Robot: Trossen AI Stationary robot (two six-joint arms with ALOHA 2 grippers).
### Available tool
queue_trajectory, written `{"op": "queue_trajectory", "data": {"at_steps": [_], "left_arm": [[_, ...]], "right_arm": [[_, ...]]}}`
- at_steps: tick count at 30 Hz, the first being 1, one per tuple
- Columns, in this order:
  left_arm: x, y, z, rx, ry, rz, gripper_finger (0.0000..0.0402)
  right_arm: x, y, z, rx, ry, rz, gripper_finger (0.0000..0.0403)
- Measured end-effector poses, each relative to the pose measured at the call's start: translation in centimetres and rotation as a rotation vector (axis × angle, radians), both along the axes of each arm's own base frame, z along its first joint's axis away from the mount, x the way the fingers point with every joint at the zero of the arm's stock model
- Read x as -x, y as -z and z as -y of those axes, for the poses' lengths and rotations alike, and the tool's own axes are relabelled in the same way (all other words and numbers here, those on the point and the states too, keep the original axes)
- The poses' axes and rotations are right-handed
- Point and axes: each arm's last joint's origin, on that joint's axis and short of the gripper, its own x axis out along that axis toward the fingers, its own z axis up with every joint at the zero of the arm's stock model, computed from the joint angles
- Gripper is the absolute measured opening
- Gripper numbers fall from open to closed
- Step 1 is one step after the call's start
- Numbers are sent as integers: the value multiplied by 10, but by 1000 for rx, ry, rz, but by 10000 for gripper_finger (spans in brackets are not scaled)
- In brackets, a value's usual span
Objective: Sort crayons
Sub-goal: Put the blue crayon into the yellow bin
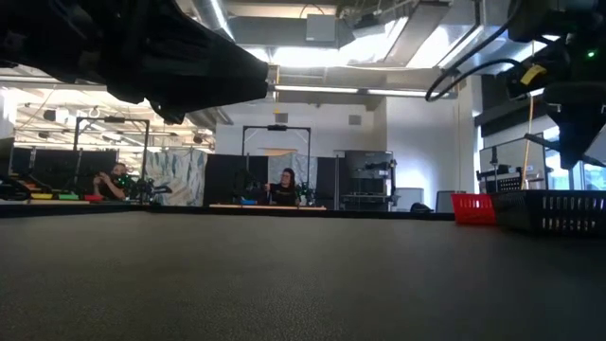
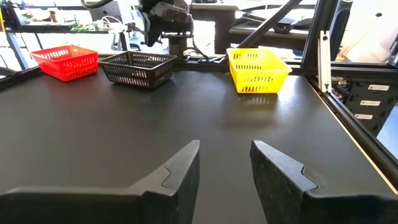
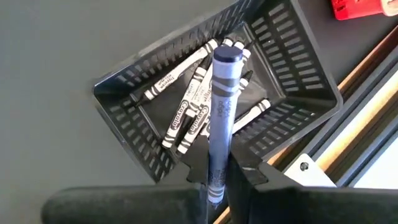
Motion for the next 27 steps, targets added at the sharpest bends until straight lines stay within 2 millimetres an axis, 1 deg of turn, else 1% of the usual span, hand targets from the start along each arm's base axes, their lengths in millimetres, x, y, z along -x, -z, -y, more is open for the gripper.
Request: {"op": "queue_trajectory", "data": {"at_steps": [4,8,10,13,15,18,22,27], "left_arm": [[0,0,0,-1,0,0,135],[0,0,0,-1,0,0,135],[0,0,0,-1,0,0,135],[0,0,0,-1,-1,0,135],[0,0,0,-2,-2,0,135],[0,0,0,-2,-4,0,135],[0,0,0,-2,-4,0,135],[0,0,0,-2,-4,0,135]], "right_arm": [[-1,8,0,-1,-8,17,23],[1,16,0,3,-28,-13,23],[0,14,-2,0,-46,-3,23],[-5,4,-10,-3,-104,58,23],[-8,-2,-18,-23,-155,107,23],[-13,-5,-34,-73,-225,191,23],[-9,-5,-58,-125,-304,237,22],[-5,-2,-94,-207,-427,292,18]]}}
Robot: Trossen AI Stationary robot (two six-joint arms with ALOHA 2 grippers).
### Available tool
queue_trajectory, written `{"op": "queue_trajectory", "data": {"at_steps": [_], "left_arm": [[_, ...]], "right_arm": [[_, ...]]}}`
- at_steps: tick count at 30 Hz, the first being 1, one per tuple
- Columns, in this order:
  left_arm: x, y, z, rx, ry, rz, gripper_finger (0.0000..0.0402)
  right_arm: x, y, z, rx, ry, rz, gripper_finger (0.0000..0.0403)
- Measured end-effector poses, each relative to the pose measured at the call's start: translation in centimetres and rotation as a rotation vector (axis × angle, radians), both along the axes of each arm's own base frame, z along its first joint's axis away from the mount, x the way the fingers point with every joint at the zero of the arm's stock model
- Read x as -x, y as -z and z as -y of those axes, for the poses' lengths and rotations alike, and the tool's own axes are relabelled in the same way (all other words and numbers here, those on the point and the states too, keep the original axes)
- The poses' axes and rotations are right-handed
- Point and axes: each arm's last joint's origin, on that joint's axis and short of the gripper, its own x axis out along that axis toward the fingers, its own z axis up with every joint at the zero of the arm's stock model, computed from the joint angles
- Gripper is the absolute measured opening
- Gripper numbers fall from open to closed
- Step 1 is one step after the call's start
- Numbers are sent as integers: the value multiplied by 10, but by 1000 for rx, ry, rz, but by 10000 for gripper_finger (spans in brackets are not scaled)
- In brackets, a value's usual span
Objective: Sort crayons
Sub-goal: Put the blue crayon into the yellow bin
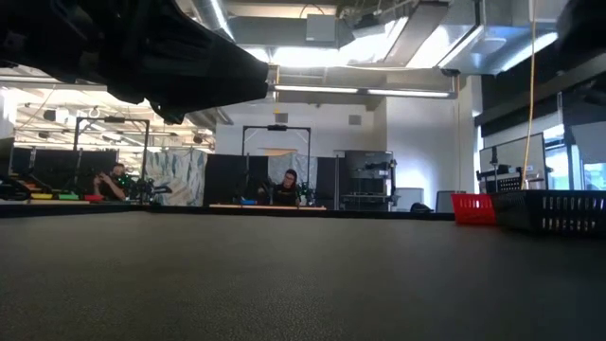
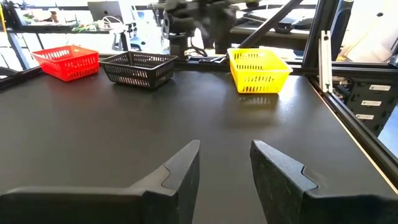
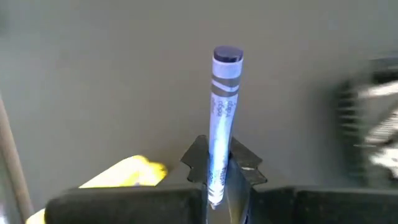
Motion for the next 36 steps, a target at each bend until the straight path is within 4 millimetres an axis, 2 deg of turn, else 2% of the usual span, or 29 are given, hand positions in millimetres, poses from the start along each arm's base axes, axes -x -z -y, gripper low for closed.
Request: {"op": "queue_trajectory", "data": {"at_steps": [6,14,18,26,33,36], "left_arm": [[0,0,0,1,0,0,135],[0,0,0,21,-3,3,135],[0,0,0,21,-3,3,135],[0,0,0,26,-4,4,135],[0,0,0,28,-4,4,135],[0,0,0,35,-5,8,135]], "right_arm": [[8,6,-34,-57,-56,-14,18],[17,-2,-78,-133,-143,43,27],[27,6,-92,-148,-157,23,28],[42,37,-91,-75,-68,-144,38],[41,26,-84,-79,-62,-194,125],[34,16,-80,-103,-60,-126,154]]}}
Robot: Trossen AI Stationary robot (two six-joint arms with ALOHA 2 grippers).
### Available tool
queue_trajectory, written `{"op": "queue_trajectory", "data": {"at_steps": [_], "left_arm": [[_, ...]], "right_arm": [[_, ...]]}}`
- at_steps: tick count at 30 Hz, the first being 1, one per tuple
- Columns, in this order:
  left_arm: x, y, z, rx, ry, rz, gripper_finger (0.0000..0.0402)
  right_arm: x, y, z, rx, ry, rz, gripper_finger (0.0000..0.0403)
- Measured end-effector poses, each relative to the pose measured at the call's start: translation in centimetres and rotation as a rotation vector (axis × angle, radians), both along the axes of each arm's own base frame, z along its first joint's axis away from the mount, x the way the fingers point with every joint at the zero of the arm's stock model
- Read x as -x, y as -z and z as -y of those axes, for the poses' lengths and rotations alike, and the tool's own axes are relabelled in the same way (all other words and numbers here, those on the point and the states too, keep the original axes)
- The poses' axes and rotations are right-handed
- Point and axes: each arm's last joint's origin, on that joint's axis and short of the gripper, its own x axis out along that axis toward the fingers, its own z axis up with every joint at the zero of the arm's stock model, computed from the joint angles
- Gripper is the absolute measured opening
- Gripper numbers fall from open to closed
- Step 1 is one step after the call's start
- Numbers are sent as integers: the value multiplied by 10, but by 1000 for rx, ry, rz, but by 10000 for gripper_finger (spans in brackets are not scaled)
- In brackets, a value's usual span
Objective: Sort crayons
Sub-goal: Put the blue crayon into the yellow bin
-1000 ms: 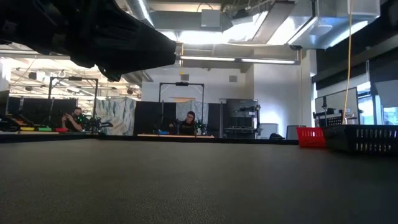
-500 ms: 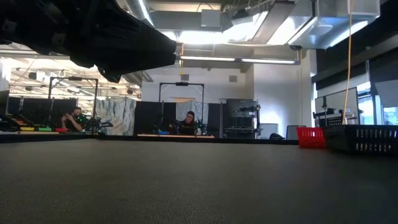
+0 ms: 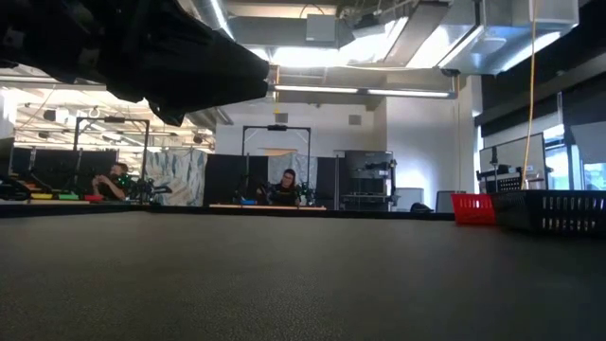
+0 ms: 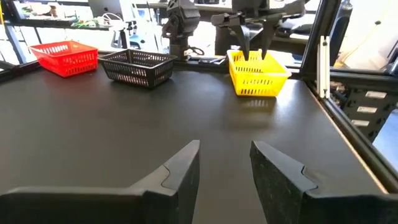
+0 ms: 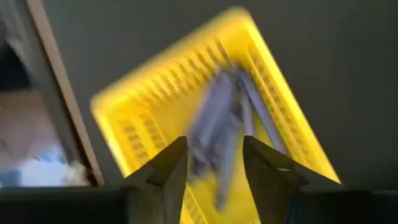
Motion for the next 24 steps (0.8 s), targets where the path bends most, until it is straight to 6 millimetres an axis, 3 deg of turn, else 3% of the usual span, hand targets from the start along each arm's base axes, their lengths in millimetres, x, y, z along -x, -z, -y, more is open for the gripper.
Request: {"op": "queue_trajectory", "data": {"at_steps": [3,8,16,24], "left_arm": [[-2,-3,-3,14,-11,28,135],[-6,-3,-9,-14,-31,25,136],[-2,-28,-16,-6,86,-56,180],[5,-72,-8,20,40,-478,179]], "right_arm": [[-15,-10,-1,28,-37,228,167],[-37,-16,-3,235,-110,565,170],[-68,-1,7,515,-143,602,170],[-114,25,17,880,-202,602,170]]}}
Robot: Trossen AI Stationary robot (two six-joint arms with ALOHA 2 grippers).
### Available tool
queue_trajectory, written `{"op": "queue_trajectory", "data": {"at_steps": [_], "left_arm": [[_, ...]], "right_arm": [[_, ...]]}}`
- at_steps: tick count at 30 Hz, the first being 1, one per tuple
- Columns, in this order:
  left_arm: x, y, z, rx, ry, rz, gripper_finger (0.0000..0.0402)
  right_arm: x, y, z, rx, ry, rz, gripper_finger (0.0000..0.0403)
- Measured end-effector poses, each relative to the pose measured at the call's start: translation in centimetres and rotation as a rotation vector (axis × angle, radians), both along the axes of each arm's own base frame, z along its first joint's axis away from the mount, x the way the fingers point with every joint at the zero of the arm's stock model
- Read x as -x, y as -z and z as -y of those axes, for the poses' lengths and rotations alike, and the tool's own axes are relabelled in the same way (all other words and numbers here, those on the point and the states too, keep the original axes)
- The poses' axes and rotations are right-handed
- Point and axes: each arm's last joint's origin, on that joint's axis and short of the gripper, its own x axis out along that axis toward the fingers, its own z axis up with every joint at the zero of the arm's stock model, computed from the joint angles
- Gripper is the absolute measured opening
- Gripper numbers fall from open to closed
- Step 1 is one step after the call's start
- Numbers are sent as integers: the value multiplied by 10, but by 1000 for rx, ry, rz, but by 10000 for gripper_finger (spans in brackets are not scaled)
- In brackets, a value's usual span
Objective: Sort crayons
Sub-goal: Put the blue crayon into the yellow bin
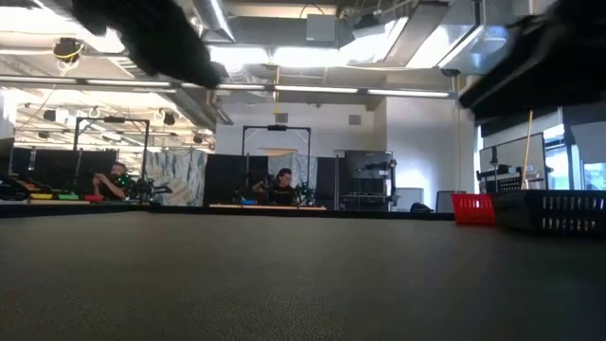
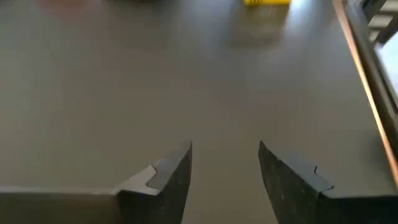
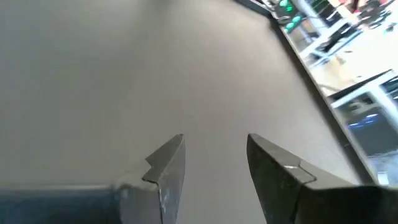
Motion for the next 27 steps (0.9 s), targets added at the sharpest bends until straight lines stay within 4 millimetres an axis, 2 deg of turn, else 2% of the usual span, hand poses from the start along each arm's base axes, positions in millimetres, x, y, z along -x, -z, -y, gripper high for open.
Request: {"op": "queue_trajectory", "data": {"at_steps": [5,10,14,18,23,27], "left_arm": [[9,-29,13,189,-98,-220,178],[27,-34,35,457,-247,-314,178],[43,-30,55,729,-412,-425,178],[59,-22,76,878,-531,-559,178],[76,-5,98,975,-698,-761,178],[92,10,112,957,-829,-872,178]], "right_arm": [[-34,12,15,85,28,-4,170],[-59,14,29,115,25,30,170],[-74,9,37,93,-47,54,170],[-80,8,44,21,-89,58,170],[-82,14,44,-32,-145,23,170],[-82,16,43,-41,-171,4,170]]}}
